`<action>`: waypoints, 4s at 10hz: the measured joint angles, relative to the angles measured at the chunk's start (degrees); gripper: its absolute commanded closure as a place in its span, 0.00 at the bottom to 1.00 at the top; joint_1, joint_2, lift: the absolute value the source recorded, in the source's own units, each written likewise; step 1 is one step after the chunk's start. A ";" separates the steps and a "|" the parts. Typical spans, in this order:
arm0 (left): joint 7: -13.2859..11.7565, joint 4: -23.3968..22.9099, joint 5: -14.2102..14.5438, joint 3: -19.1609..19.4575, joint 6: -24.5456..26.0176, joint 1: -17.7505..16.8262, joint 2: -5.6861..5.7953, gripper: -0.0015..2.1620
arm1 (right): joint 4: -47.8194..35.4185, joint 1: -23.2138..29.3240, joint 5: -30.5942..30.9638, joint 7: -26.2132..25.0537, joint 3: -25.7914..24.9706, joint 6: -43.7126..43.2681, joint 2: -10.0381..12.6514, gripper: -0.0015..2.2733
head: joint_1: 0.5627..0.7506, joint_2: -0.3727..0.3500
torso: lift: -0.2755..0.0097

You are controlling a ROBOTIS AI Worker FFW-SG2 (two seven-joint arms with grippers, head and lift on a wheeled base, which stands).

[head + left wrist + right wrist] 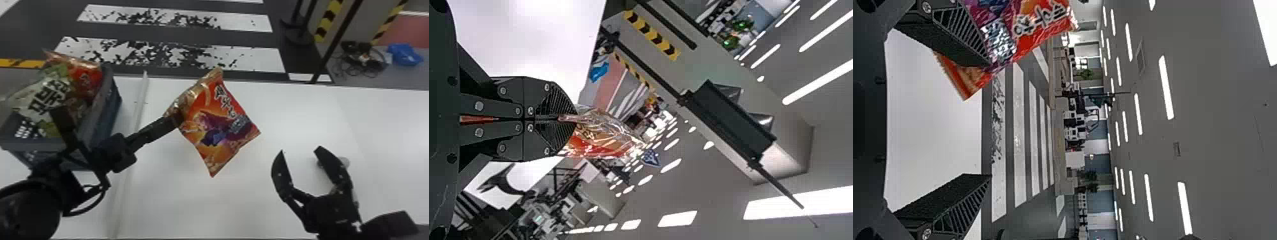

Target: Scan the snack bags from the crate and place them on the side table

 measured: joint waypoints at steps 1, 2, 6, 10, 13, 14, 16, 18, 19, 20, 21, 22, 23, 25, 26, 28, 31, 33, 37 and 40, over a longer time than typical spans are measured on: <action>0.93 2.57 -2.95 -3.06 -0.07 -1.64 0.00 0.99 | -0.34 0.26 0.00 0.00 -0.18 0.00 0.00 0.04 | 0.70 0.27 | 0.64; 2.03 3.82 -6.77 -5.70 -0.16 -2.70 0.00 0.88 | -0.54 0.36 0.00 0.00 -0.20 0.00 0.00 0.04 | 0.70 0.24 | 0.64; 6.69 5.77 -17.06 -11.84 0.29 -5.51 0.00 0.01 | -0.71 0.39 0.00 0.00 0.40 0.00 -0.05 0.04 | 0.70 0.21 | 0.64; 17.04 1.80 -28.94 -15.30 0.16 -3.99 0.00 0.02 | -0.62 0.41 0.00 0.00 0.36 0.00 -0.18 0.04 | 0.70 0.27 | 0.64; 25.64 -6.81 -37.85 -15.90 -6.06 2.03 0.00 0.02 | -0.39 -0.18 0.00 0.09 0.36 1.14 -0.18 0.04 | 0.70 0.36 | 0.64; 27.05 -9.64 -39.06 -15.16 -11.70 4.72 0.00 0.02 | -0.47 -0.50 0.00 0.13 0.37 2.66 -0.18 0.04 | 0.70 0.38 | 0.64; 26.93 -11.23 -36.90 -11.11 -25.22 8.27 0.00 0.02 | -0.91 -1.62 -0.22 0.44 0.56 7.83 -0.18 0.04 | 0.70 0.43 | 0.64; 26.88 -11.25 -32.81 -6.84 -34.94 10.86 0.00 0.03 | -2.28 -3.11 -0.99 1.91 0.30 15.43 -0.10 0.04 | 0.70 0.50 | 0.64; 26.70 -11.53 -30.99 -4.81 -37.72 12.37 0.00 0.03 | -3.20 -4.22 -1.54 2.66 -0.04 20.91 -0.12 0.04 | 0.70 0.53 | 0.64; 26.32 -12.13 -28.92 -2.79 -39.86 14.18 0.00 0.03 | -3.77 -6.09 -3.26 4.28 -1.04 27.94 -0.14 0.04 | 0.70 0.57 | 0.64; 25.94 -12.78 -27.00 -1.01 -42.07 16.05 0.00 0.04 | -3.93 -8.41 -4.99 5.02 -2.27 34.58 -0.16 0.04 | 0.70 0.58 | 0.64; 25.92 -13.51 -25.65 0.41 -43.74 17.64 0.00 0.04 | -3.96 -10.71 -6.23 5.90 -3.42 40.53 -0.16 0.04 | 0.70 0.60 | 0.64; 25.75 -14.30 -24.44 1.59 -44.48 18.96 0.00 0.04 | -3.88 -12.70 -7.42 6.41 -4.42 45.28 -0.16 0.04 | 0.70 0.61 | 0.64; 24.95 -15.02 -22.77 2.68 -45.04 20.83 0.00 0.04 | -1.98 -17.51 -9.70 6.59 -6.34 53.15 -0.21 0.04 | 0.70 0.61 | 0.64; 24.69 -15.07 -22.61 2.70 -45.16 21.26 0.00 0.04 | -0.87 -20.10 -11.72 7.07 -7.80 57.54 -0.30 0.04 | 0.70 0.61 | 0.64; 24.16 -15.07 -22.60 2.38 -44.84 21.49 0.00 0.04 | 0.73 -23.51 -15.48 7.30 -10.86 63.92 -0.39 0.04 | 0.70 0.58 | 0.64; 23.66 -14.91 -22.66 1.90 -43.85 21.49 0.00 0.04 | 6.27 -28.44 -19.78 7.63 -13.89 70.20 -0.52 0.04 | 0.70 0.55 | 0.64; 23.39 -14.76 -22.60 1.87 -43.13 21.34 0.00 0.04 | 9.62 -31.31 -21.83 7.92 -15.19 73.18 -0.62 0.04 | 0.70 0.55 | 0.64; 22.78 -14.45 -22.08 1.98 -42.20 21.58 0.00 0.04 | 17.15 -36.85 -23.01 8.91 -15.05 74.79 -0.76 0.04 | 0.70 0.56 | 0.64; 22.63 -14.30 -21.99 2.06 -41.89 21.58 0.00 0.04 | 21.19 -39.05 -21.62 9.05 -13.66 74.91 -1.02 0.04 | 0.70 0.58 | 0.64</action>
